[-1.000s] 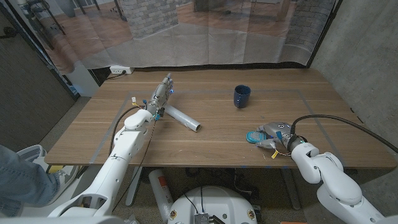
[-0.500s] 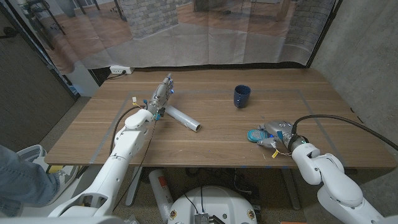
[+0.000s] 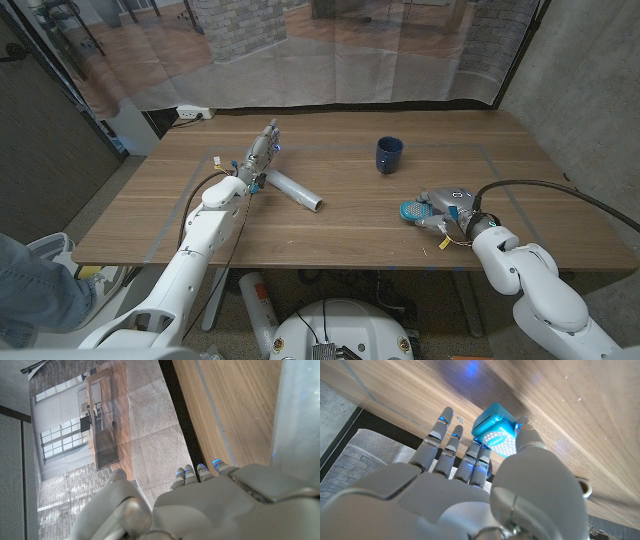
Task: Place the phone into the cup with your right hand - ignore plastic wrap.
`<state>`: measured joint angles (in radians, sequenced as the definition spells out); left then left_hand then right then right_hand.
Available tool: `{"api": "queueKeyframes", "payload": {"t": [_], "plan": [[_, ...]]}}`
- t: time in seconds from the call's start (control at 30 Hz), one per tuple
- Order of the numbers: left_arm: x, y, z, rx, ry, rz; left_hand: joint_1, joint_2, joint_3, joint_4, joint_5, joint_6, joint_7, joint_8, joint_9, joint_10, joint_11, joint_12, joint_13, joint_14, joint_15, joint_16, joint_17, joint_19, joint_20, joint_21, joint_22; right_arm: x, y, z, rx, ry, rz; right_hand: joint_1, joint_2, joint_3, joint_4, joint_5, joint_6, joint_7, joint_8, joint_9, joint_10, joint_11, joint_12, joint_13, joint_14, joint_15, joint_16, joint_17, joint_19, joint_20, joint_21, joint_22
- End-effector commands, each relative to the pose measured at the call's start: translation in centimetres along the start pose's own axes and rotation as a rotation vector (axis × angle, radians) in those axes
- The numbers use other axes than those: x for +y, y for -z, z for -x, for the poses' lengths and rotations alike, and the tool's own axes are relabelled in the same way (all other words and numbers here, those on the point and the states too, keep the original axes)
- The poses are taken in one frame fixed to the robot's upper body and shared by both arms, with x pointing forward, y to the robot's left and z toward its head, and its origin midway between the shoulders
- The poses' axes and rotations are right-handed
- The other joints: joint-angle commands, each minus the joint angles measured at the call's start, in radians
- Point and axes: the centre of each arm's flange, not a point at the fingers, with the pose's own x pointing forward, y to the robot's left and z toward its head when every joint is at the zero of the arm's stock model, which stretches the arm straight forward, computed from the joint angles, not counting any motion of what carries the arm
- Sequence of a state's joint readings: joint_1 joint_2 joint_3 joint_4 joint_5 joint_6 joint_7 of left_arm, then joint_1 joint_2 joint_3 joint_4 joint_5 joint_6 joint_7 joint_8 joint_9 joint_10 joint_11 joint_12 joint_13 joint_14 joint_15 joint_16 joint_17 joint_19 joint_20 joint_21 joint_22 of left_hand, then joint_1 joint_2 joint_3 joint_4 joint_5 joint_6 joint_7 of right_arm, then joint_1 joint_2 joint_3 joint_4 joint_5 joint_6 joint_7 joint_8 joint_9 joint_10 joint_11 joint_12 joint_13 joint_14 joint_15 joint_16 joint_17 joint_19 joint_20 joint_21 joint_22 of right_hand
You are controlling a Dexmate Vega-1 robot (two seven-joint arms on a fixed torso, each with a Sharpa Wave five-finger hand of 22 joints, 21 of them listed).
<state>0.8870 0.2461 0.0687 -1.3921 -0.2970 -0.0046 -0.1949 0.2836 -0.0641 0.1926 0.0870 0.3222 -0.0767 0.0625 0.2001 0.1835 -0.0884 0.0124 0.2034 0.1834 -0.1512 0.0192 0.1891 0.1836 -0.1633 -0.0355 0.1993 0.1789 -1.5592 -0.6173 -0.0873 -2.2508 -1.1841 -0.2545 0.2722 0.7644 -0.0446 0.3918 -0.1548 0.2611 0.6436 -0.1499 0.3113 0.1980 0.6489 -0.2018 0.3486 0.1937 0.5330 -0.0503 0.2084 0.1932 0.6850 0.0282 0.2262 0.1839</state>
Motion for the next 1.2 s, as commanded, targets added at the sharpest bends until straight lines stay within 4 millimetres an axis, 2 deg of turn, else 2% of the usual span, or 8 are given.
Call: {"api": "queueKeyframes", "payload": {"t": [0.03,0.97,1.2], "plan": [[0.0,-0.2,-0.1,-0.004,-0.001,-0.004,0.0,0.01,-0.003,-0.003,0.003,0.002,-0.001,-0.002,0.004,-0.003,0.002,-0.001,0.004,-0.005,-0.001,0.0,0.002,-0.014,-0.012,0.0,0.003,-1.9,0.3,-0.2,0.005,0.058,0.035,0.026,0.029,0.002,0.005,-0.004,0.088,-0.073,0.003,0.003,0.02,-0.008,0.007,0.002,0.012,-0.09,0.008,0.005,0.004,-0.006,-0.002,0.002],[0.5,-1.7,-0.1,-0.019,0.002,-0.031,0.002,0.013,-0.007,-0.003,0.003,0.002,0.0,-0.003,0.004,-0.003,0.0,-0.001,0.004,-0.006,-0.001,0.0,0.002,-0.016,-0.011,0.0,0.003,-5.3,0.7,-2.1,0.006,0.12,0.098,0.039,0.039,-0.006,0.007,-0.013,0.1,-0.073,-0.004,0.002,0.032,-0.008,0.008,0.002,0.026,-0.096,0.01,0.009,0.011,-0.013,-0.004,0.002],[0.7,-2.0,0.0,-0.021,0.002,-0.036,0.003,0.014,-0.009,-0.003,0.002,0.002,0.0,-0.003,0.004,-0.003,0.003,-0.001,0.004,-0.006,-0.001,0.0,0.002,-0.016,-0.011,0.0,0.003,-5.9,0.8,-2.3,-0.001,0.146,0.064,0.04,0.038,-0.01,0.009,-0.018,0.103,-0.073,-0.007,0.002,0.038,-0.007,0.008,0.002,0.035,-0.103,0.011,0.009,0.014,-0.017,-0.004,0.002]]}}
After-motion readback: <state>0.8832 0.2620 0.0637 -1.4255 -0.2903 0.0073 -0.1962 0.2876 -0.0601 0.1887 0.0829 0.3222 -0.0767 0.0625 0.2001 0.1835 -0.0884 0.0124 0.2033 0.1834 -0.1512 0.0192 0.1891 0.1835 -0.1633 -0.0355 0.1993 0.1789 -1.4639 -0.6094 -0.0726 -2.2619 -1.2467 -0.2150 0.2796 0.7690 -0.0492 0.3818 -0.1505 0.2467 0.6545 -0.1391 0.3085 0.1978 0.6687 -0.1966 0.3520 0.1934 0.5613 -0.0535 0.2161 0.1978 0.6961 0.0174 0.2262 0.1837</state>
